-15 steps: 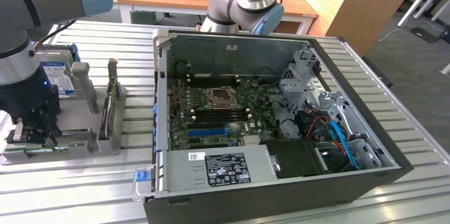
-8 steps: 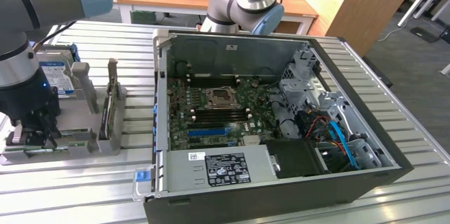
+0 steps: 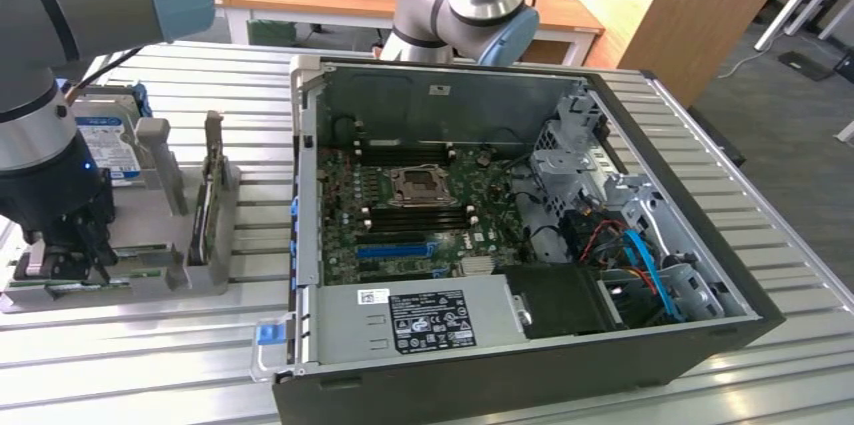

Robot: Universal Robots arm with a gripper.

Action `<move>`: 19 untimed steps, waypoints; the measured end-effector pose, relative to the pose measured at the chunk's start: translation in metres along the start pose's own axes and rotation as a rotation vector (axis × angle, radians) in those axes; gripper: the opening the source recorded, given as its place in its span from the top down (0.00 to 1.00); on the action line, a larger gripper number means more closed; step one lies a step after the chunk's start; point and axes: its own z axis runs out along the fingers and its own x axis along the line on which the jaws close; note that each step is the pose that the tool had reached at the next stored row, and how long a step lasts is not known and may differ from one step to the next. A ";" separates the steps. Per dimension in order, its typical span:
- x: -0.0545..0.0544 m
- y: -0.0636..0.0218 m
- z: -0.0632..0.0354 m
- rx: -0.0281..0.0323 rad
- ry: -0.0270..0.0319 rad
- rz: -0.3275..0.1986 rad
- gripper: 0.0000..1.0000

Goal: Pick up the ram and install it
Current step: 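Pick up the ram and move it above insertion slot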

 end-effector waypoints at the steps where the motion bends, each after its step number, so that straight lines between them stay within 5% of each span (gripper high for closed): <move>1: 0.000 0.0000 0.0000 0.0000 0.0000 0.000 0.70; 19: 0.000 -0.0070 0.0061 0.0002 -0.0001 -0.004 0.70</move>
